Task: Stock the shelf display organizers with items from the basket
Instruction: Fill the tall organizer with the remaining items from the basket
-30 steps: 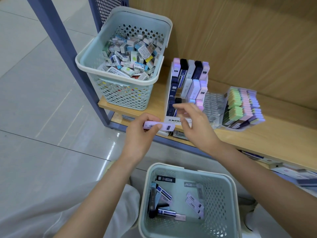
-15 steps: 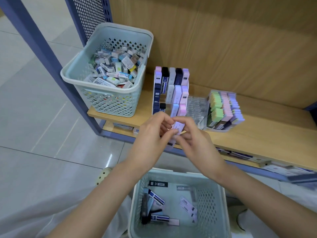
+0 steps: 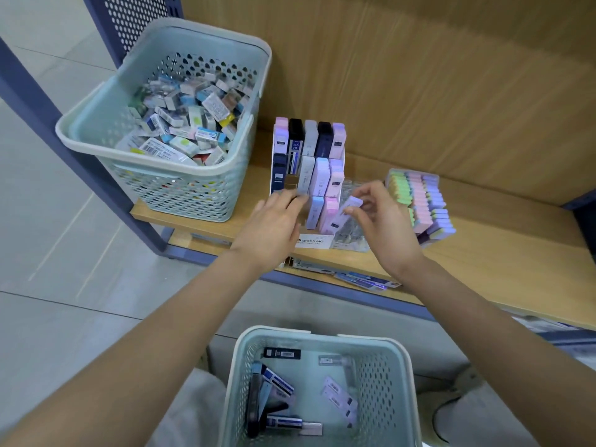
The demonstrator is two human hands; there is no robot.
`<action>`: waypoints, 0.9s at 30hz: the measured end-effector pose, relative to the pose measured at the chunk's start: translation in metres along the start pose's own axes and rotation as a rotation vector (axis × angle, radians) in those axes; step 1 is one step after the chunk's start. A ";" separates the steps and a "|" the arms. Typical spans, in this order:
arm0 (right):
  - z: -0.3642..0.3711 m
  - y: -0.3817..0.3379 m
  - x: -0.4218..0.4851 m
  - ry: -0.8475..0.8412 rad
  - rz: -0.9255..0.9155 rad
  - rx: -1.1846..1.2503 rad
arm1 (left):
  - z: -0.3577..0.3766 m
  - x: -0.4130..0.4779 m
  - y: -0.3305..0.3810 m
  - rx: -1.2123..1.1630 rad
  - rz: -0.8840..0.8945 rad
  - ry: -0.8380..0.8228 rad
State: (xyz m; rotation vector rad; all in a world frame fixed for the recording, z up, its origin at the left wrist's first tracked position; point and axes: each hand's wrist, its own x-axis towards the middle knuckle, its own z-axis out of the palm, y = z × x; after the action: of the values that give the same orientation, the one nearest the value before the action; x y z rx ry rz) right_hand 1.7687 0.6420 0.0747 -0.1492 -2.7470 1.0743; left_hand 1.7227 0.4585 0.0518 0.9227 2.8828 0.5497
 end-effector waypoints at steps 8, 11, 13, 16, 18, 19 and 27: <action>0.019 0.021 0.009 -0.133 -0.164 -0.267 | 0.017 0.004 -0.010 0.087 0.026 0.021; 0.022 0.022 0.007 -0.118 -0.232 -0.363 | 0.020 0.004 -0.010 0.085 0.024 0.043; 0.024 0.023 0.006 -0.066 -0.317 -0.427 | 0.021 0.004 -0.009 0.091 0.020 0.058; 0.026 0.023 0.005 -0.010 -0.377 -0.509 | 0.021 0.006 -0.009 0.118 0.014 0.068; 0.028 0.023 0.005 0.013 -0.410 -0.586 | 0.020 0.008 -0.008 0.137 0.011 0.071; 0.028 0.023 0.004 0.021 -0.427 -0.625 | 0.019 0.009 -0.007 0.145 0.007 0.072; 0.027 0.029 -0.035 -0.089 -0.428 -0.734 | 0.014 -0.003 0.008 0.221 0.007 0.029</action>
State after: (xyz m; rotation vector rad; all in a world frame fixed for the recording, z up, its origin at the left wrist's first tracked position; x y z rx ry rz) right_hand 1.7983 0.6397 0.0313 0.3797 -2.9109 -0.0507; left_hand 1.7317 0.4677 0.0413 0.9578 3.0125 0.2485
